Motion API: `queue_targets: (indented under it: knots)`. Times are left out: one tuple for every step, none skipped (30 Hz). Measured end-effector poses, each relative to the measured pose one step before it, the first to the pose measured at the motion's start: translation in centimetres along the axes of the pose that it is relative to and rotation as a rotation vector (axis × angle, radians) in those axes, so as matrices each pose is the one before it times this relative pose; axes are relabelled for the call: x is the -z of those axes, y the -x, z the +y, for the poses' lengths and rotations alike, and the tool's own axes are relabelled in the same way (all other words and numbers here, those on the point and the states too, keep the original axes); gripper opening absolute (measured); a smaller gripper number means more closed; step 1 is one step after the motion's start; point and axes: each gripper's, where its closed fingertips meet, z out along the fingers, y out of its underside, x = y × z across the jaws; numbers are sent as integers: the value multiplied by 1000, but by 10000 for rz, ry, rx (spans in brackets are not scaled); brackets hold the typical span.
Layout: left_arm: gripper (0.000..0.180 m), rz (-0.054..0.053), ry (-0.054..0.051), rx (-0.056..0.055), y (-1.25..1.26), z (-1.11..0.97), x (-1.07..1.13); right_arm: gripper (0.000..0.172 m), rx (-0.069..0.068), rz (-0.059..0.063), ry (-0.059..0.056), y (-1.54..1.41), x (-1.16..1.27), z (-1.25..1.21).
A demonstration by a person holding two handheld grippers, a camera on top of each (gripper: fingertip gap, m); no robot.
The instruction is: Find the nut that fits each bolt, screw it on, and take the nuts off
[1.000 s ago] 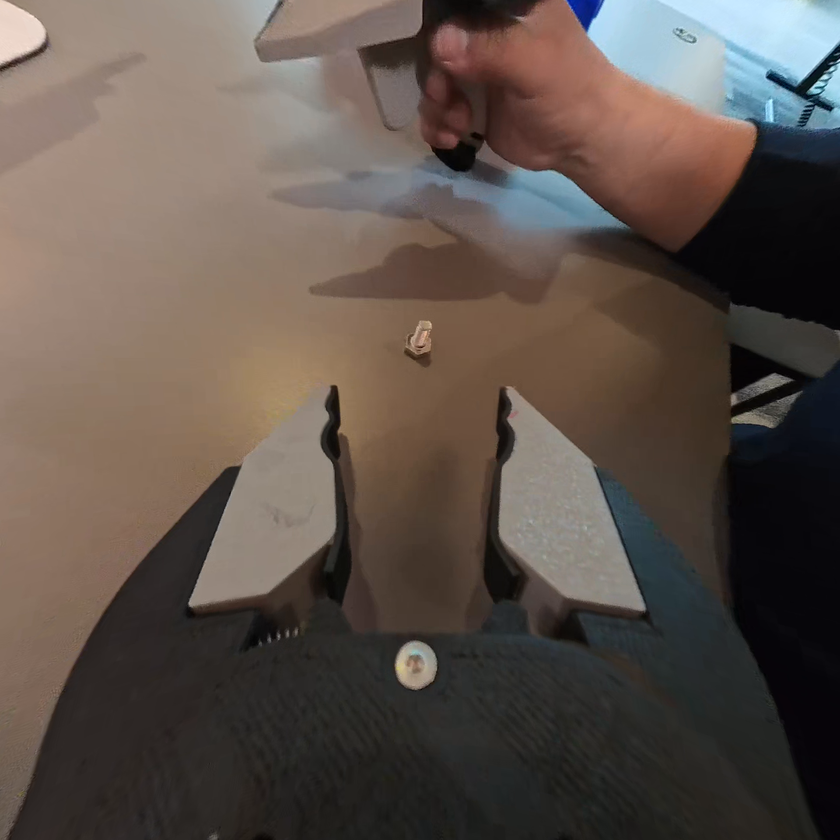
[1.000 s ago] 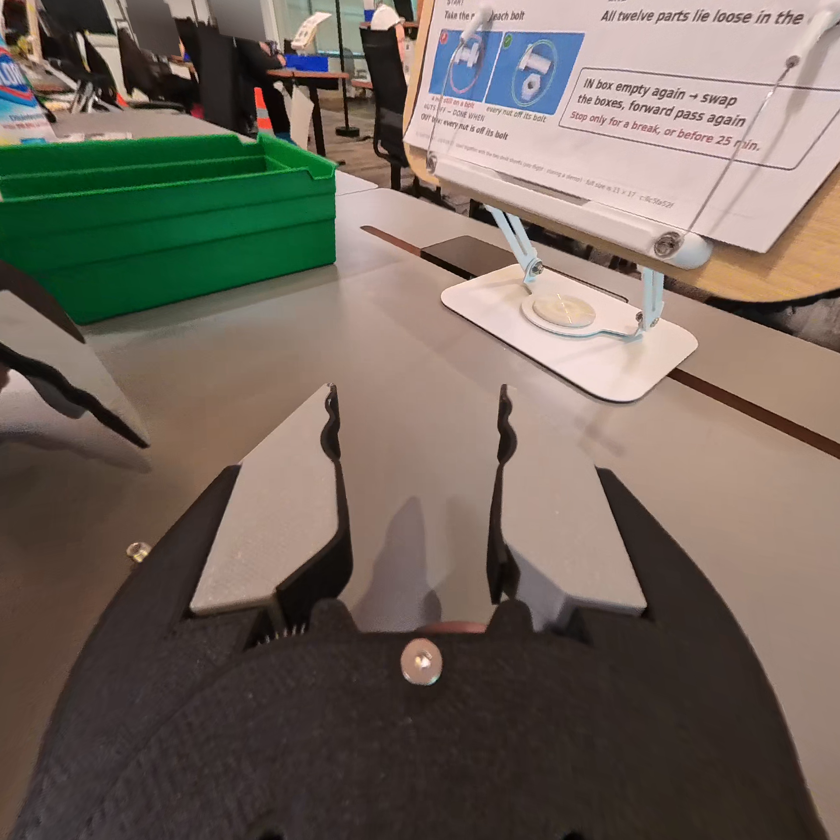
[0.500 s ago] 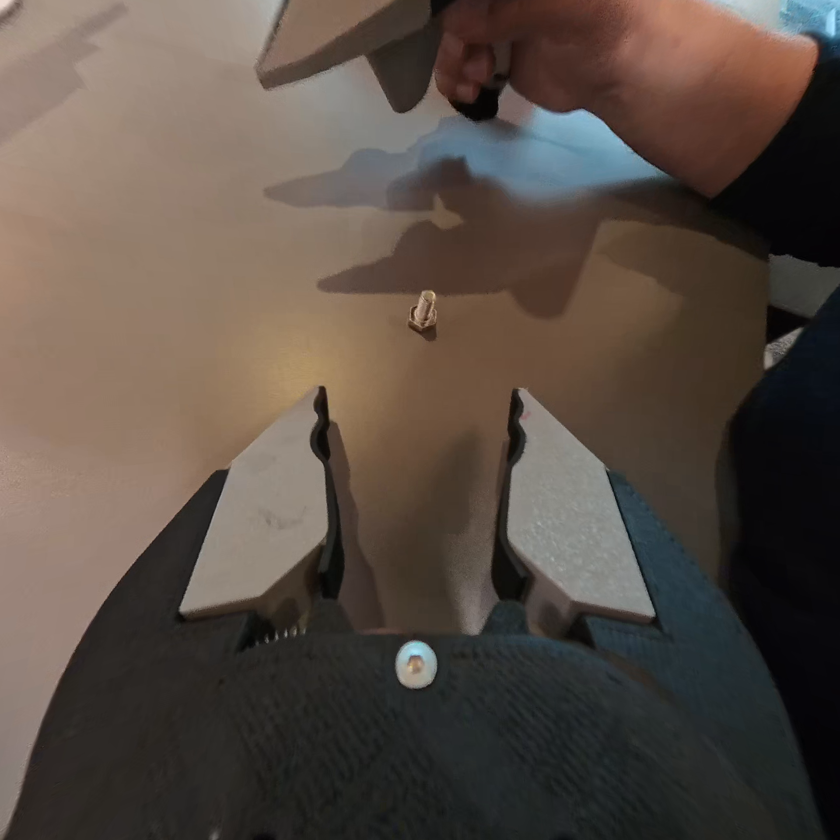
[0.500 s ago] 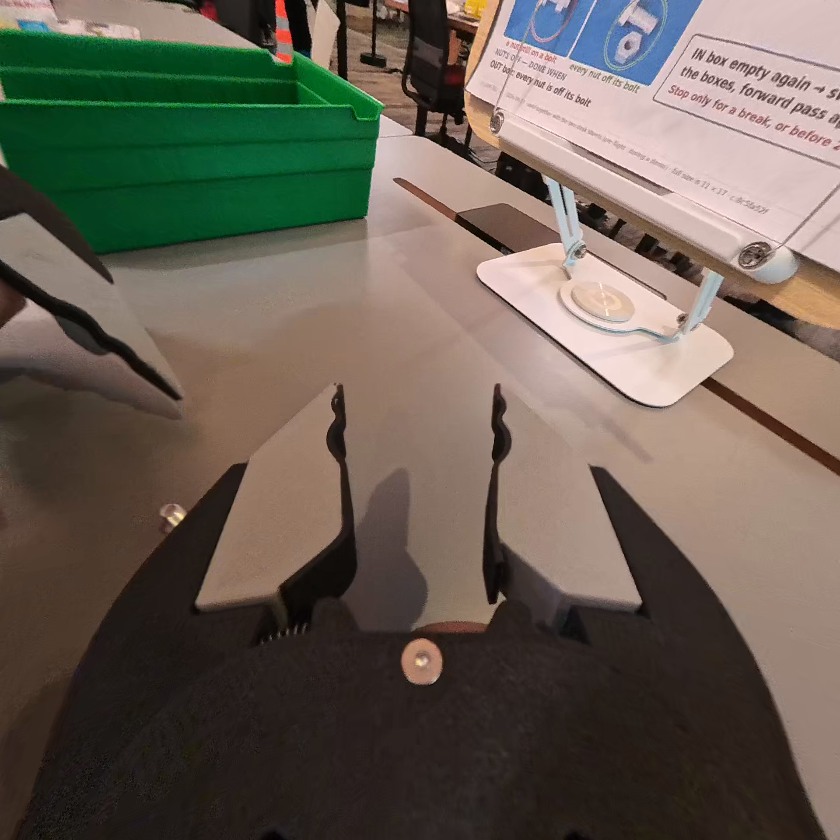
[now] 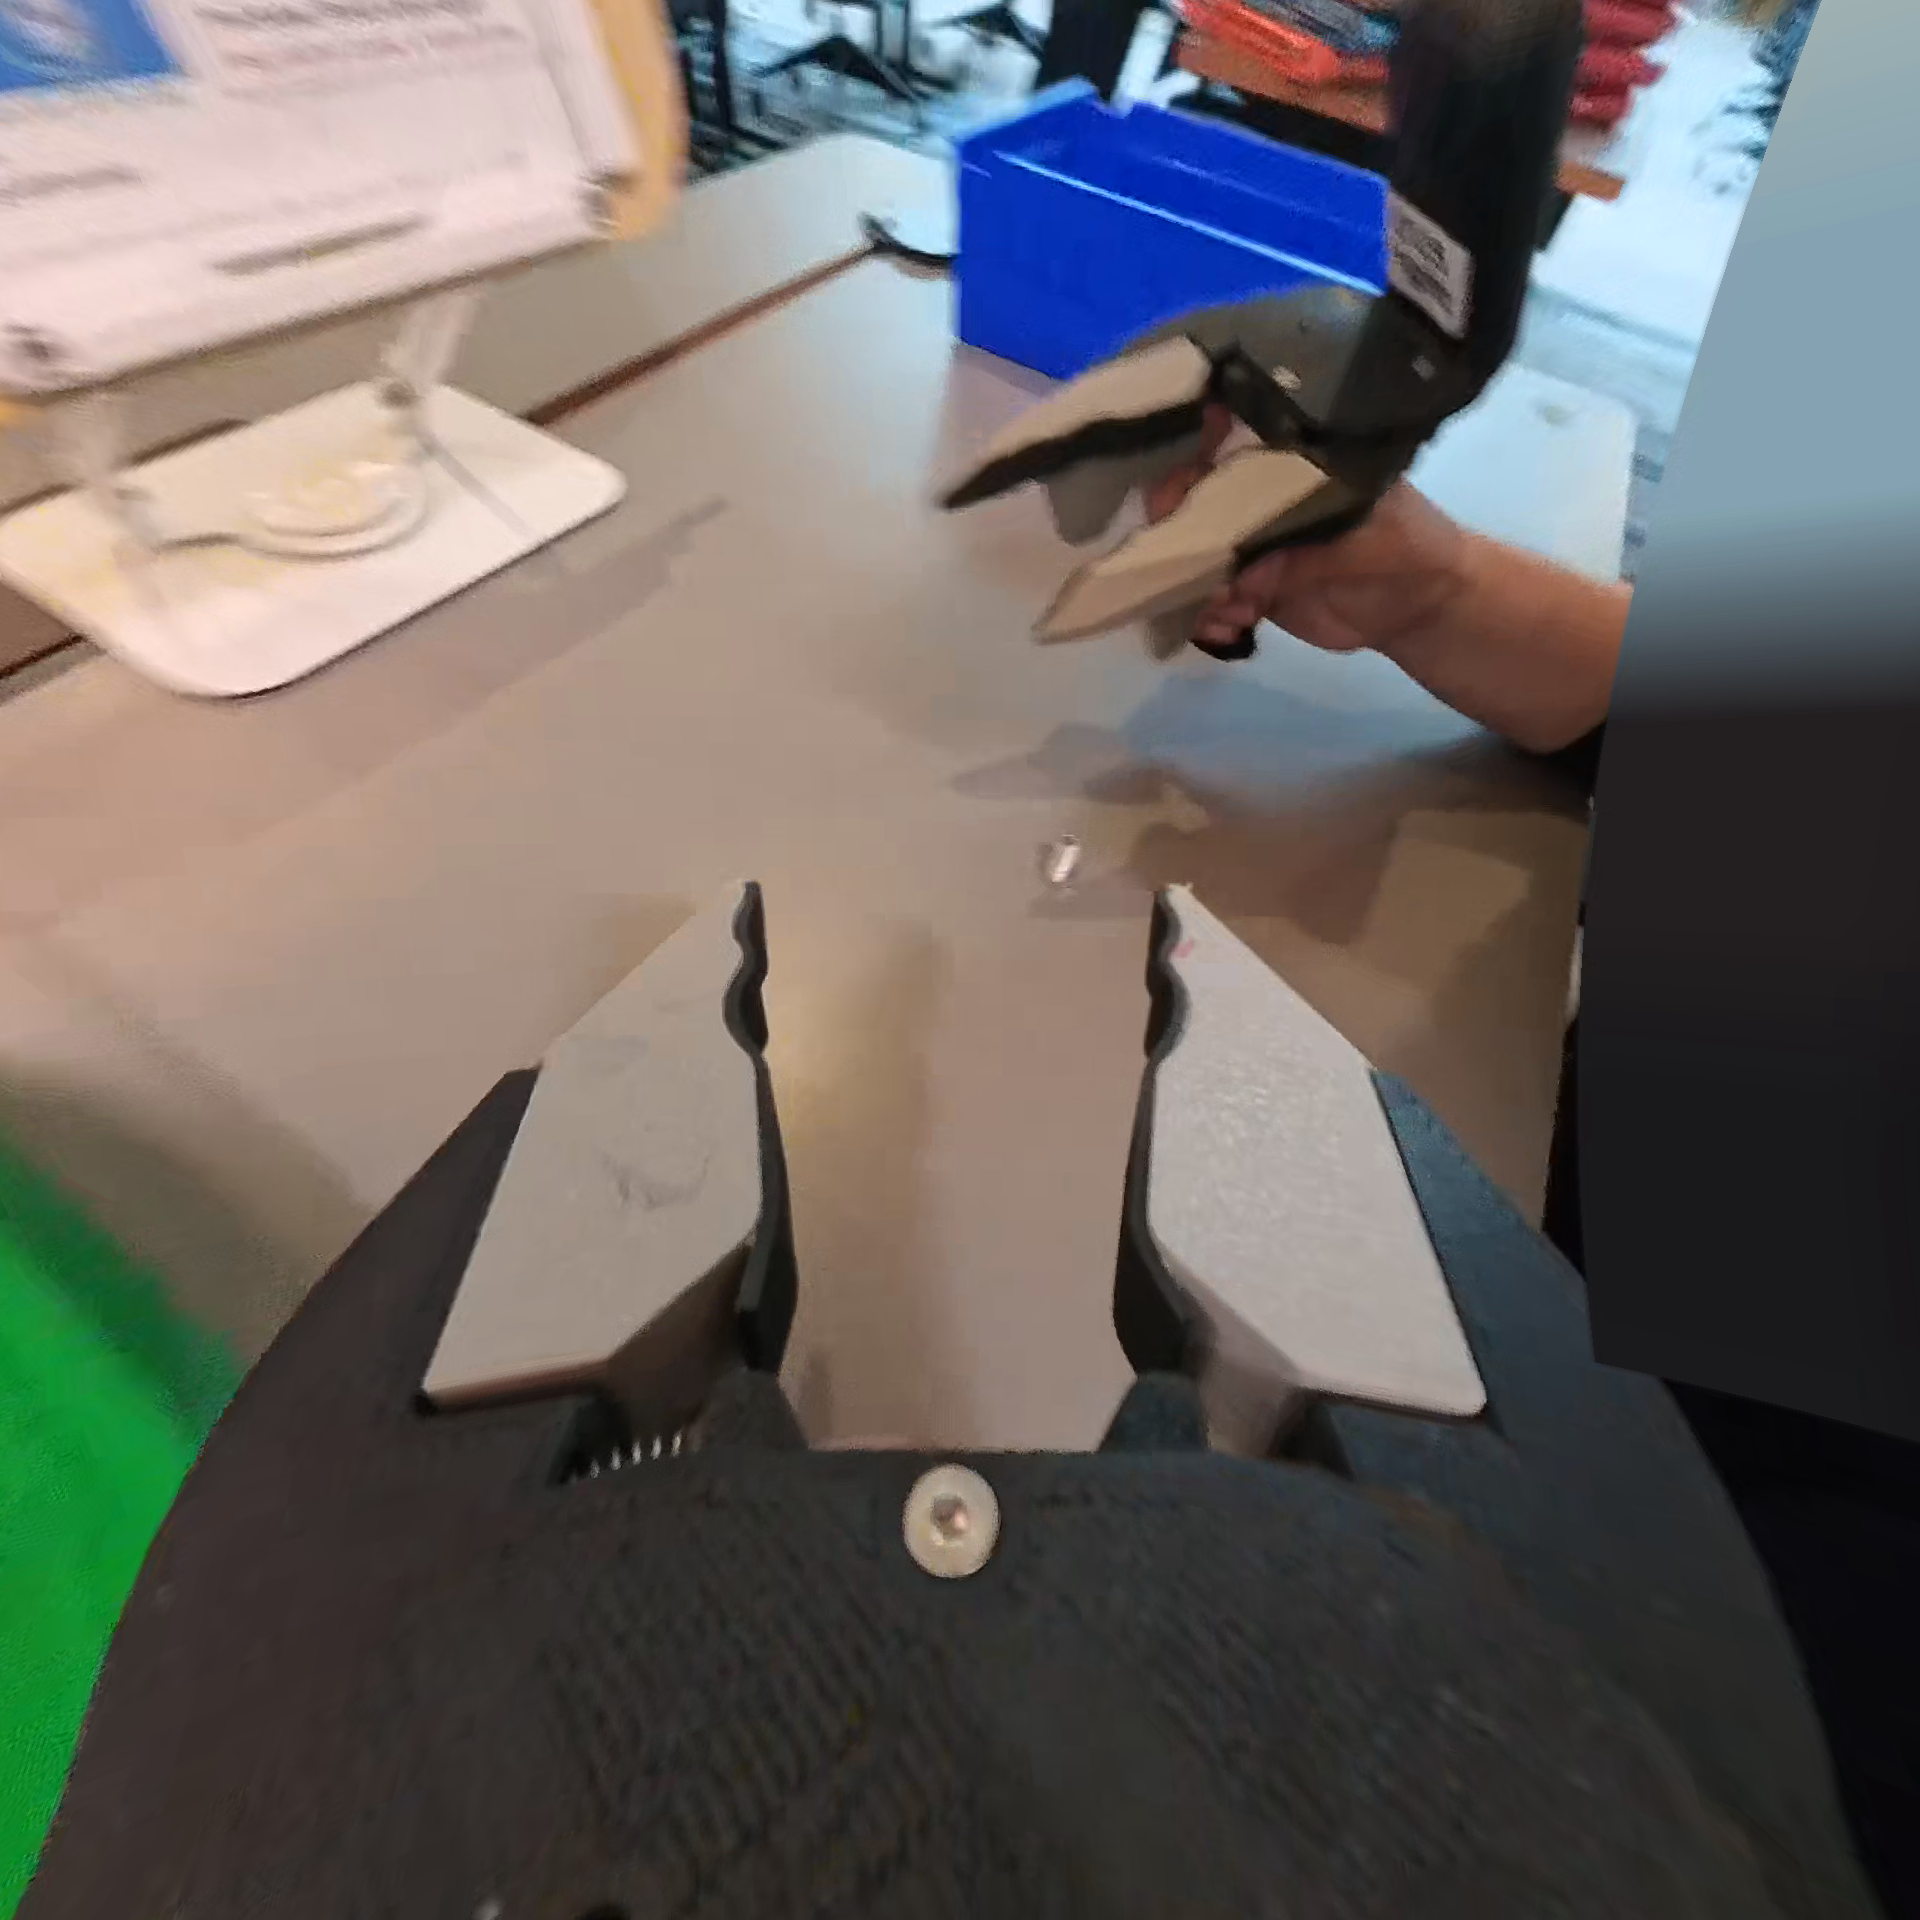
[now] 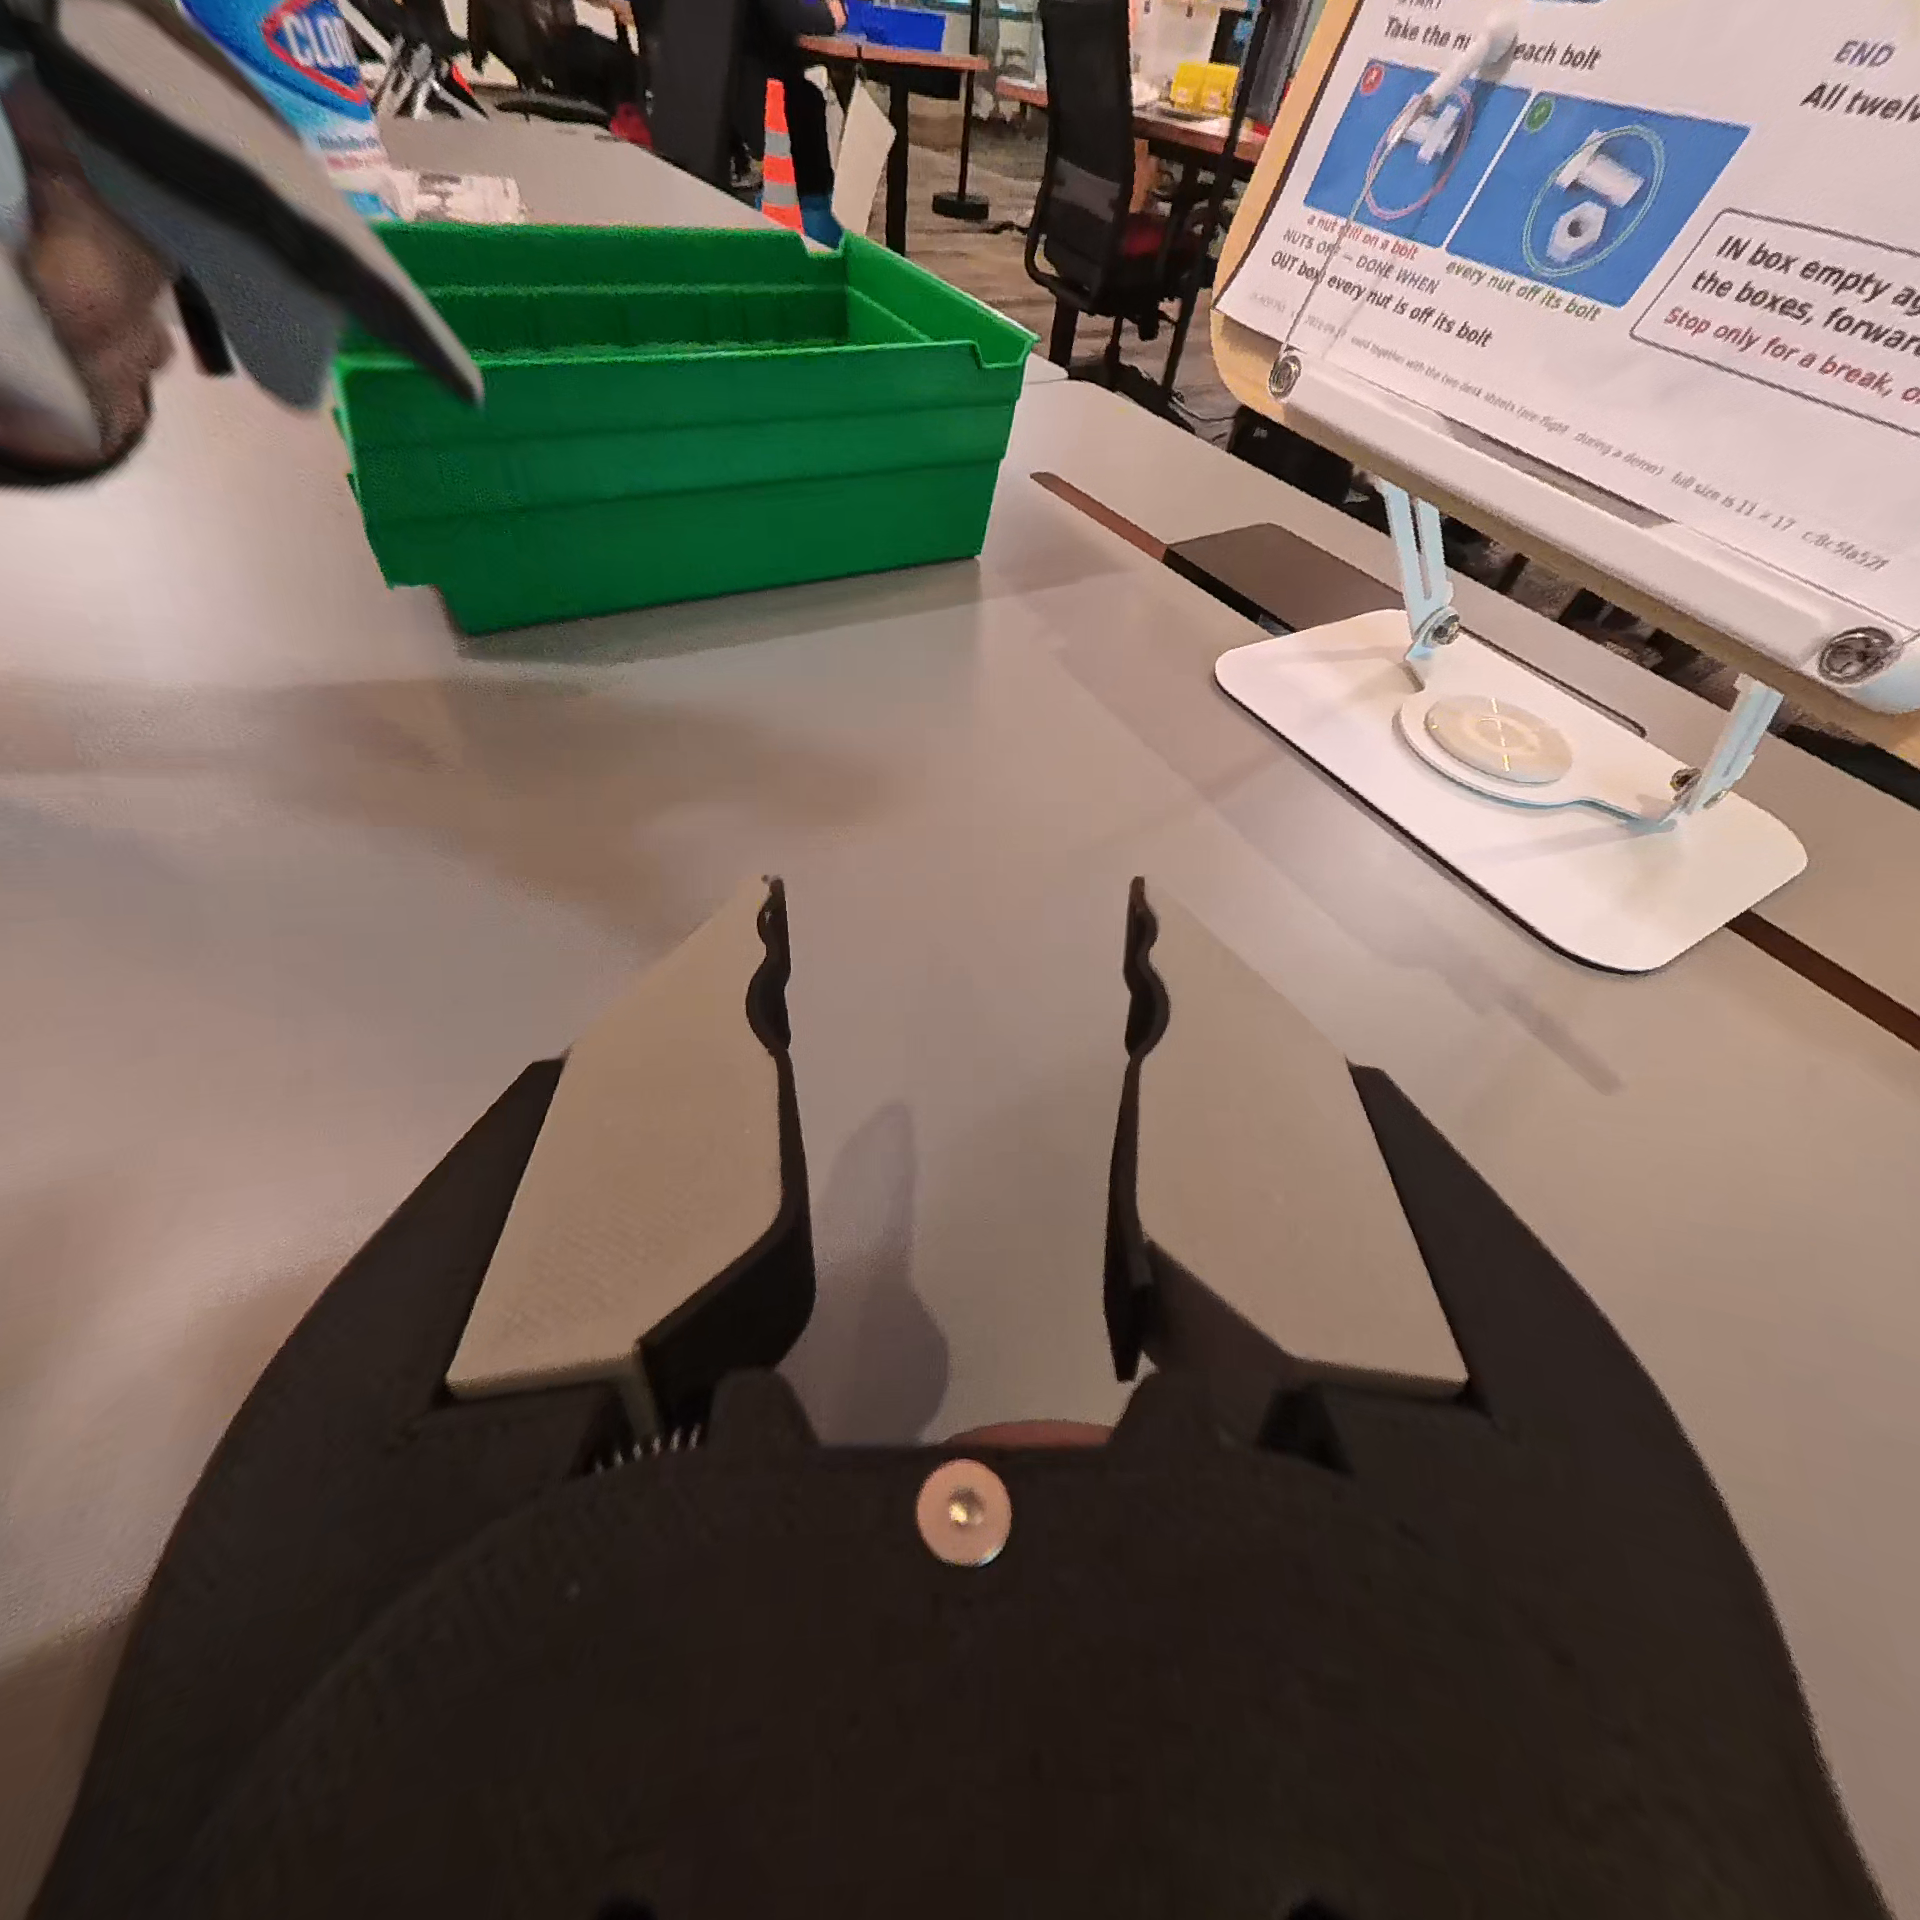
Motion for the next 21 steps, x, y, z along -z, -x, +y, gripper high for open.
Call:
queue_targets:
  knots:
    - [73,-577,-100,310,1538,-463,2034,62,-71,-63,-4,37,236,66]
    - [73,-673,-74,285,1893,-366,1954,62,-67,-61,8,22,189,98]
    - [73,-702,29,255,2113,-115,1695,62,-58,-23,-7,-18,144,85]
    - [73,-604,222,211,2038,303,1251,62,-55,-8,14,-32,91,93]
    - [73,-455,460,150,1806,799,751,62,-39,-41,50,60,42,94]
    - [74,-389,577,78,1638,1068,337,62,3,-41,20,107,14,14]
    - [75,-416,437,33,1527,907,46,62,59,34,11,41,-2,14]
    - [75,-370,177,22,1273,512,-134,62,128,87,29,-8,-30,51]
    - [75,-193,-26,50,831,147,-251,62,169,100,54,-19,-78,131]
    - [74,20,-109,119,333,-68,-343,61,190,111,66,-34,-102,161]
    - [75,183,-149,120,-47,-247,-370,59,225,140,54,-94,-134,192]
    - [75,179,-185,23,-155,-401,-373,57,290,200,76,-233,-130,263]
    - [75,14,-185,-73,59,-468,-335,55,265,295,101,-437,-154,353]
    - [75,-154,-134,-120,339,-437,-294,57,94,311,107,-551,-178,393]
    - [76,-209,-56,-139,469,-292,-258,59,-107,144,130,-389,-213,425]
    - [79,-188,18,-122,511,-100,-256,61,-257,25,133,-297,-207,393]
    - [83,-185,61,-71,603,49,-256,62,-296,3,47,-275,-165,239]
    - [85,-176,32,-26,652,115,-248,61,-212,11,-36,-260,-110,91]
    - [85,-106,-25,1,566,137,-252,55,-47,107,-95,-386,-38,-43]
    - [83,-34,-88,24,448,157,-209,51,78,271,-142,-584,-3,-175]
    - [81,-5,-118,71,390,218,-159,51,137,313,-117,-653,-18,-223]
